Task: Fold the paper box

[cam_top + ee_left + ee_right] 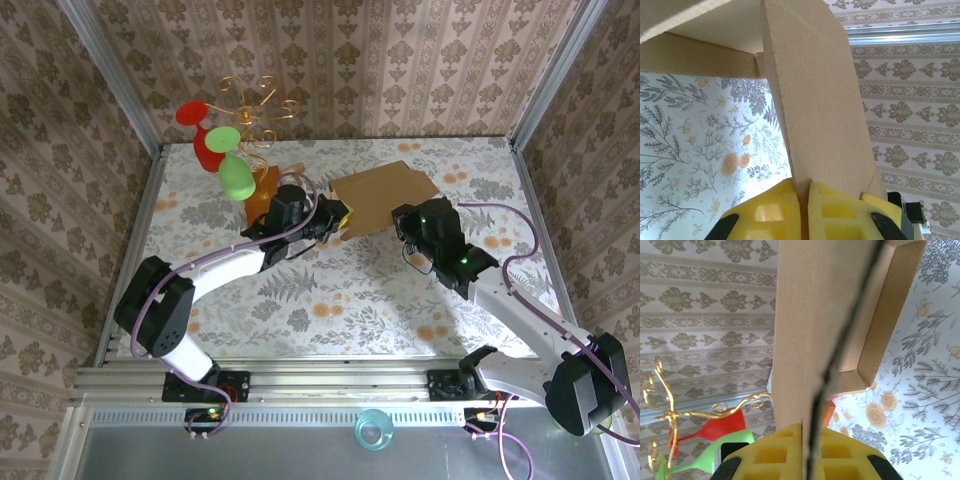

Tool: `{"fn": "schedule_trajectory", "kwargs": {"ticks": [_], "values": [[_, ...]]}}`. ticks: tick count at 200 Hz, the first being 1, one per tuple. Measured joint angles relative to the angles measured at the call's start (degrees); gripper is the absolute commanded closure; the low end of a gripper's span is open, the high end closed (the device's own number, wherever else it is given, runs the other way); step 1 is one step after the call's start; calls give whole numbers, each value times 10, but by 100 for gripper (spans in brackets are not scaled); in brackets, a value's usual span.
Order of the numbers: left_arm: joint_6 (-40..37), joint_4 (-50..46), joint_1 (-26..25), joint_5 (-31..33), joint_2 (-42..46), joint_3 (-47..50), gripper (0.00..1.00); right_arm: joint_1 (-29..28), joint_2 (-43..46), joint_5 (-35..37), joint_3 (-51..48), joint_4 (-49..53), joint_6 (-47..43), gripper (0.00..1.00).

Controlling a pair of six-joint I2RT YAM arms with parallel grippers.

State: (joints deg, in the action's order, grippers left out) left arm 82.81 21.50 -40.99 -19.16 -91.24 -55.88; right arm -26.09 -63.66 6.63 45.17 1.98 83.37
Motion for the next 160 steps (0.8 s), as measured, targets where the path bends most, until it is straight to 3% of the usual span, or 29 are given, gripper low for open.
{"fn": "schedule_trajectory", "kwargs": {"ticks": [22,41,65,92,121,160], "values": [[4,9,7,-6,1,11,100,-2,6,6,9,38,-49,57],[6,9,16,-8,9,24,100,-1,33,25,29,86,-107,48],[8,6,25,-15,35,42,100,11,85,54,65,131,-183,46],[5,-8,29,-23,61,49,100,64,105,54,105,151,-266,46],[-1,-19,29,-36,76,51,100,114,34,10,162,168,-341,46],[-3,-28,28,-42,83,66,100,125,-78,-55,186,203,-405,45]]}}
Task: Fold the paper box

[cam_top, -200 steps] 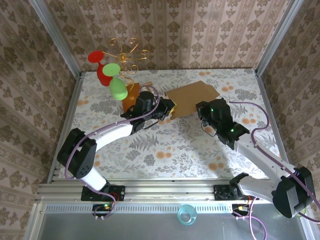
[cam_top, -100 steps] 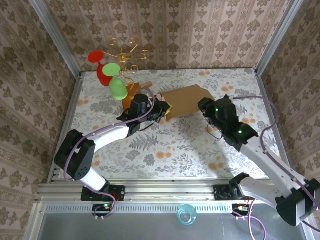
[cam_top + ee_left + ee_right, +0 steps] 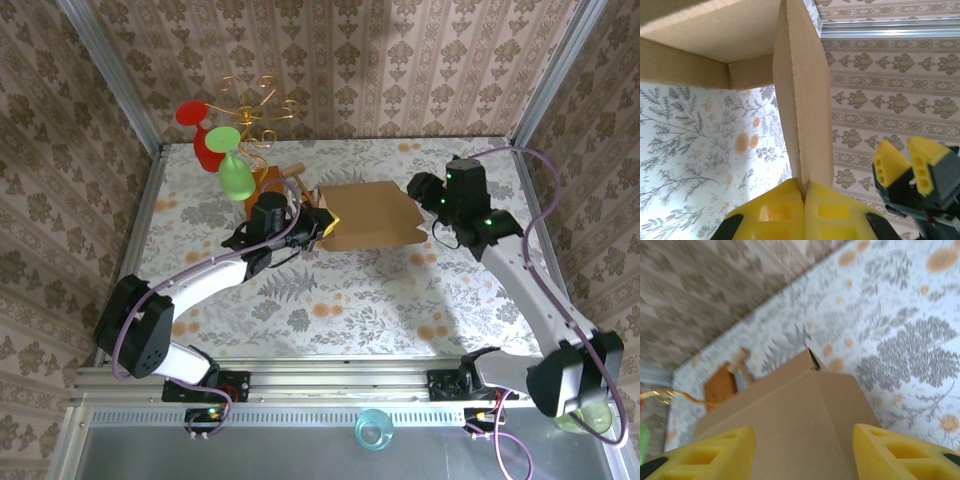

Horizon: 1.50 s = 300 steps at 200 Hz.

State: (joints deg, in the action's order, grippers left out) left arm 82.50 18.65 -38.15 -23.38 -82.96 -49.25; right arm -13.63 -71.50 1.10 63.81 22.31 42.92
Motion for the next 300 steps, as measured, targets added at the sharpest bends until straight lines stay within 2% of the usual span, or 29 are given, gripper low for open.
{"fn": "schedule_trajectory", "kwargs": {"ticks": [51,104,179,300], "values": [[0,-1,0,-3,0,2,100,16,-43,-36,5,28,-50,43],[0,-1,0,-5,0,2,100,26,-103,-76,22,27,-72,45],[0,3,0,-9,0,4,100,27,-108,-143,12,8,-70,51],[0,9,7,-11,0,14,100,37,-116,-150,-10,2,-100,46]]}}
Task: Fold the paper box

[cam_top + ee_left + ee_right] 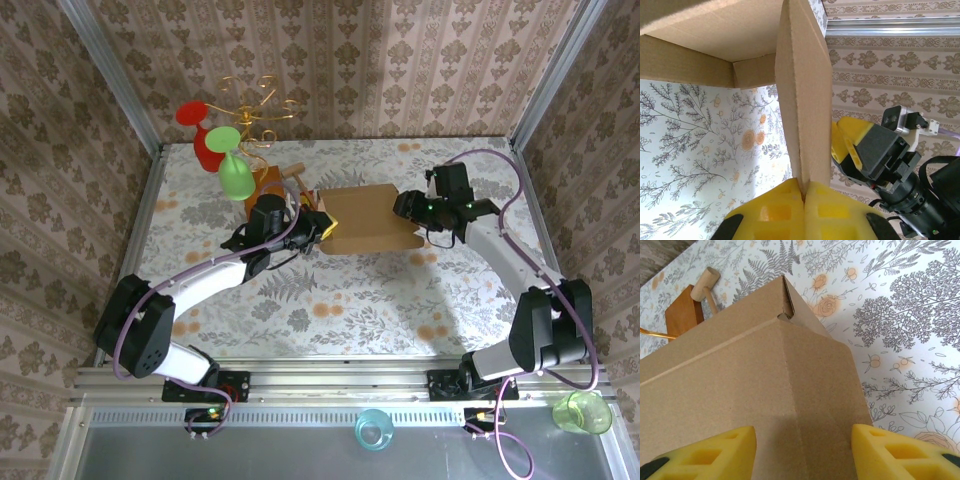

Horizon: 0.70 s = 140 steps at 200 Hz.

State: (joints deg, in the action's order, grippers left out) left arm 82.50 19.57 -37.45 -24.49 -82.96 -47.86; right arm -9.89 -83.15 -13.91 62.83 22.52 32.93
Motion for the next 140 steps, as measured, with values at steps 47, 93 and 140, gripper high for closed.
{"fn": "schedule_trajectory", "kwargs": {"ticks": [47,93,140], "values": [[0,0,1,-2,0,0,100,2,-11,-26,0,-1,-2,48],[0,7,5,-7,-1,5,100,4,-9,-59,-14,-29,17,57],[0,11,10,-13,-1,16,97,5,14,-82,-37,-57,56,72]]}}
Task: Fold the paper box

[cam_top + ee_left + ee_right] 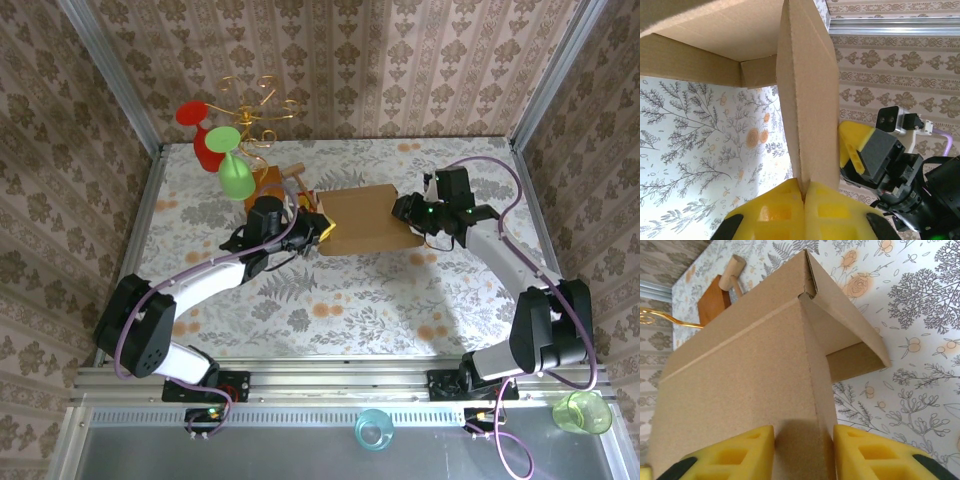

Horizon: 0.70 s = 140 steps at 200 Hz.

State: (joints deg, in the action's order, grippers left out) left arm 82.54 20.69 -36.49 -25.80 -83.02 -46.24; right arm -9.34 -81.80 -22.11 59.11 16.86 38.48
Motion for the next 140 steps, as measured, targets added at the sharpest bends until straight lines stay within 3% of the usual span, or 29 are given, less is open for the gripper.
{"fn": "schedule_trajectory", "kwargs": {"ticks": [69,98,140], "values": [[-4,-9,12,-10,-5,6,81,1,-6,-11,-7,-15,16,76],[-12,-11,27,-15,-34,6,72,1,-35,-11,1,-22,16,77],[-33,-29,53,-16,-90,-40,67,1,-98,-8,51,-26,16,79]]}}
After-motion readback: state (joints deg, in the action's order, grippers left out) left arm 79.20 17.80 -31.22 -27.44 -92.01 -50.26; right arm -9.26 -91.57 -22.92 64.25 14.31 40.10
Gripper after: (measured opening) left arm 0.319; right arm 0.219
